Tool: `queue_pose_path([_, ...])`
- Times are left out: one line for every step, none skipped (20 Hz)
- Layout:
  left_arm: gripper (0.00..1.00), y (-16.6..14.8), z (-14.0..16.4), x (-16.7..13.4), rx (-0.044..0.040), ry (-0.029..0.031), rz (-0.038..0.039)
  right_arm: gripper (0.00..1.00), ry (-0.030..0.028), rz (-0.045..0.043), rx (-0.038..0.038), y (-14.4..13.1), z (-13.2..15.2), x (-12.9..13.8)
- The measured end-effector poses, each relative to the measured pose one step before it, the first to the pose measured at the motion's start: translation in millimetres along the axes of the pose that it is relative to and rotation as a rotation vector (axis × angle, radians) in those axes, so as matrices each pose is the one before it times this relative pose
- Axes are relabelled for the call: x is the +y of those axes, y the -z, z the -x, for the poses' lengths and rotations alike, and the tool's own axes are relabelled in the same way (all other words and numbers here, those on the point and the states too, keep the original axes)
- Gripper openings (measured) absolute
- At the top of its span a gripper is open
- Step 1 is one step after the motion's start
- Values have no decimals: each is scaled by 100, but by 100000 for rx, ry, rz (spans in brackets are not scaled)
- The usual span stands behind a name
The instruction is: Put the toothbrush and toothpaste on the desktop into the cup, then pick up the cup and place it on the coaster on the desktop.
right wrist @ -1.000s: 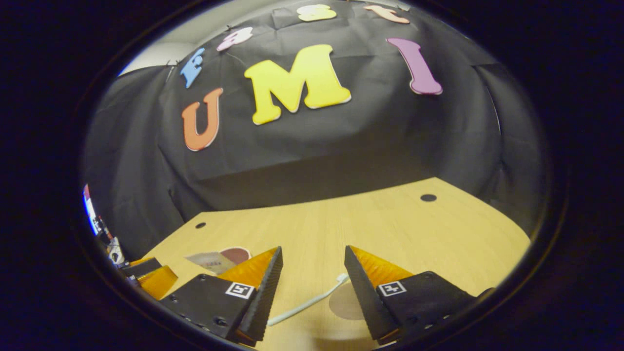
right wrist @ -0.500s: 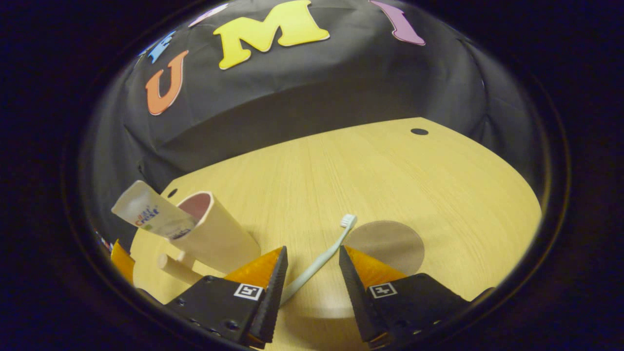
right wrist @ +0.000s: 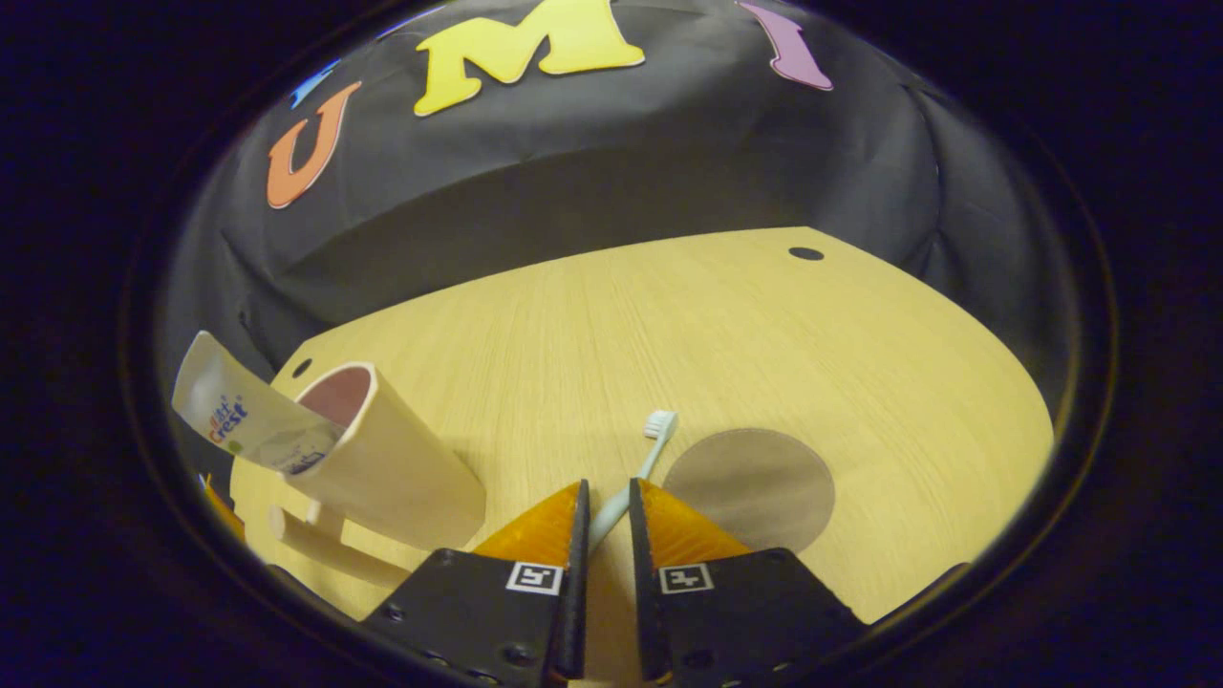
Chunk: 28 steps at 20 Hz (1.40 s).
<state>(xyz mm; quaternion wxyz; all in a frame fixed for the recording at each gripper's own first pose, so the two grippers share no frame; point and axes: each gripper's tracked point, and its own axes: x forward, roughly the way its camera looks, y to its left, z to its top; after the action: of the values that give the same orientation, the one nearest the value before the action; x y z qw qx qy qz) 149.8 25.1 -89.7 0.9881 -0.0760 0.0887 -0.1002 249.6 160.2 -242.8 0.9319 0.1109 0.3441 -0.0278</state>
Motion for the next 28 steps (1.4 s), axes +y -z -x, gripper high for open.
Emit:
queue_pose_path([98, 62, -67, 24, 319, 16, 382, 22, 145, 2122, -23, -31, -79, 41])
queue_pose_path([98, 149, -82, -67, 390, -172, 309, 22, 357, 2262, -336, -33, 26, 43])
queue_pose_path([98, 138, -53, -9, 479, -187, 138, 22, 730, 1403, 141, 96, 61, 37])
queue_pose_path([98, 48, -27, 0, 176, -24, 99, 23, 502, 792, 5, -15, -5, 16])
queue_pose_path([98, -85, 47, -79, -92, 16, 106, 23, 84, 581, 548, -66, 20, 97])
queue_pose_path([98, -52, -15, -110, -174, -41, -34, 17, -1229, 36, 443, 67, -191, 224])
queue_pose_path([98, -56, 45, -69, -144, 9, -21, 15, -1518, 255, 134, -244, 31, 423])
queue_pose_path([98, -29, -15, -45, -236, 125, -79, 11, -1741, 1570, 725, 155, -22, 308])
queue_pose_path([98, -53, 40, -34, 79, -17, -267, 11, -616, 931, -494, -77, -73, 276])
queue_pose_path([98, 25, 72, -12, -51, -138, -423, 7, -1328, 1648, 413, 48, -253, 318])
queue_pose_path([98, -154, 93, 72, -305, -442, -495, 3, -996, 600, 0, -163, 286, 301])
queue_pose_path([98, -236, -8, 157, -647, -503, -435, 3, -2388, 931, 651, 82, -148, 609])
queue_pose_path([98, -69, 5, 60, -348, -282, -328, 3, -1709, -488, 125, -82, 245, 455])
queue_pose_path([98, -117, -53, 29, -153, 28, -130, 2, -3370, 707, 578, 128, -151, 785])
queue_pose_path([98, 9, -7, 63, -102, 1, 42, 2, -565, 2292, 291, 203, 110, 169])
queue_pose_path([98, 164, 46, 56, 138, -145, 85, 3, 401, 2058, -1056, -182, 6, -128])
queue_pose_path([98, 156, 20, 60, 219, -98, 177, 2, 594, -505, 644, 86, 1, 8])
queue_pose_path([98, 34, -105, 40, 253, 60, 279, 2, 83, -1719, 415, -15, 109, 98])
queue_pose_path([98, 140, -6, -13, 487, -105, 333, 5, 127, -645, 706, 231, 6, 53])
queue_pose_path([98, 183, -115, -62, 581, 204, 423, 12, 756, 1, -579, -97, -78, 7])
queue_pose_path([98, 194, -47, -50, 430, 430, 587, 12, 1405, -1268, 233, -34, -38, -2])
queue_pose_path([98, 63, -14, -122, 305, 298, 464, 12, 2013, -3428, 184, -91, -49, -71])
queue_pose_path([98, 66, -57, -193, 480, -90, 81, 12, 1633, -2972, 314, -7, 18, 0])
queue_pose_path([98, 86, -33, 109, 251, -82, -128, 12, 489, 1034, 227, 0, -52, 146])
queue_pose_path([98, -96, 111, -87, -199, 60, -224, 12, -950, 4965, -294, 160, -162, 136])
queue_pose_path([98, -157, 119, -51, -362, 61, -348, 11, -1794, 3914, 29, -240, 395, -86])
queue_pose_path([98, -115, 97, 68, -527, 13, -425, 10, -1599, 2023, 353, 204, -61, -170])
queue_pose_path([98, -220, 53, 77, -627, -61, -479, 9, -1185, 1470, 867, 93, 206, -332])
